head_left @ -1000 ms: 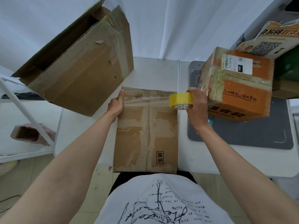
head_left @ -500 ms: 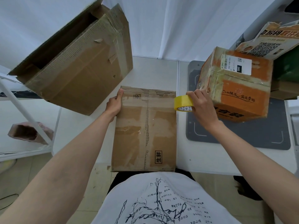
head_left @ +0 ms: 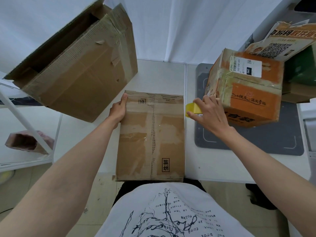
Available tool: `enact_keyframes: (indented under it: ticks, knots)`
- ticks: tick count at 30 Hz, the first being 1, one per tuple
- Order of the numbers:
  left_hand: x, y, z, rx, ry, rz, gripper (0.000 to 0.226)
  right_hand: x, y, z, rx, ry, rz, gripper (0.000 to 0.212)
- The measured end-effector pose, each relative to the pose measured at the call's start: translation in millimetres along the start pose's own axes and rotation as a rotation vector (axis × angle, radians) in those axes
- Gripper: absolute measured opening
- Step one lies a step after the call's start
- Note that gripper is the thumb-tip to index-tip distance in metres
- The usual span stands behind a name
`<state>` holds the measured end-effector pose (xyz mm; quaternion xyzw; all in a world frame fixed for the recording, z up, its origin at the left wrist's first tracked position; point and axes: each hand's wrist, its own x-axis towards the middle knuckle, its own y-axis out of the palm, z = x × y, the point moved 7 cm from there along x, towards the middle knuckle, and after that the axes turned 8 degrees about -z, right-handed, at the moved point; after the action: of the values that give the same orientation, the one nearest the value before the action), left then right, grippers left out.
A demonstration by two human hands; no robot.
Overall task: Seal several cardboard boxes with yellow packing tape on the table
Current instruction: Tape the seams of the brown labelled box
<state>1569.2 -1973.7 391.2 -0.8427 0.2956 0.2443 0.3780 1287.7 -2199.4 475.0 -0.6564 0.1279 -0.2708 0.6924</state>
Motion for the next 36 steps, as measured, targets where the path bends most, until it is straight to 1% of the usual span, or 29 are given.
enact_keyframes:
  ticks: [4, 9, 13, 17, 19, 20, 22, 23, 25, 27, 29, 32, 36]
  knots:
    - [-0.3, 1.2, -0.7, 0.002, 0.003, 0.000, 0.095, -1.9, 8.0, 2.8, 0.025, 0.065, 0.017, 0.046]
    - [-1.9, 1.8, -3.4, 0.004, 0.018, -0.018, 0.089, -0.6, 15.0, 1.2, 0.063, 0.110, 0.041, 0.044]
    - [0.3, 0.9, -2.5, 0.014, 0.024, -0.014, 0.094, 2.0, 19.9, 0.9, 0.067, 0.110, 0.068, 0.043]
    - [2.8, 1.3, -2.9, 0.024, 0.034, -0.037, 0.086, 3.0, 27.8, 0.5, 0.082, 0.154, 0.142, 0.045]
    - [1.3, 2.3, -5.5, 0.055, 0.055, -0.088, 0.083, 2.9, 31.6, 0.0, 0.092, 0.177, 0.191, 0.045]
    - [-1.4, 2.3, -8.5, 0.102, 0.086, -0.140, 0.081, 2.5, 32.9, -0.5, 0.098, 0.184, 0.215, 0.045]
    - [-8.7, -0.6, -18.5, 0.265, 0.193, -0.296, 0.072, 1.9, 34.7, -1.4, 0.113, 0.195, 0.248, 0.045]
    - [-13.3, -1.0, -25.4, 0.351, 0.267, -0.362, 0.070, 2.0, 34.8, -1.3, 0.119, 0.199, 0.253, 0.045]
    - [-20.3, 4.5, -39.3, 0.524, 0.443, -0.439, 0.071, 2.0, 35.1, 0.1, 0.126, 0.205, 0.256, 0.045]
    - [-24.3, 24.3, -48.0, 0.705, 0.581, -0.438, 0.073, 2.0, 36.2, 1.3, 0.124, 0.209, 0.265, 0.045]
    - [-33.8, 55.3, -56.1, 0.802, 0.658, -0.386, 0.075, 2.6, 36.9, 1.7, 0.118, 0.203, 0.268, 0.046]
    - [-46.8, 94.3, -66.8, 0.804, 0.728, -0.333, 0.074, 3.5, 37.4, -0.2, 0.104, 0.192, 0.268, 0.046]
    - [-42.8, 103.7, -70.5, 0.814, 0.775, -0.299, 0.075, 4.1, 39.6, -2.0, 0.102, 0.202, 0.294, 0.046]
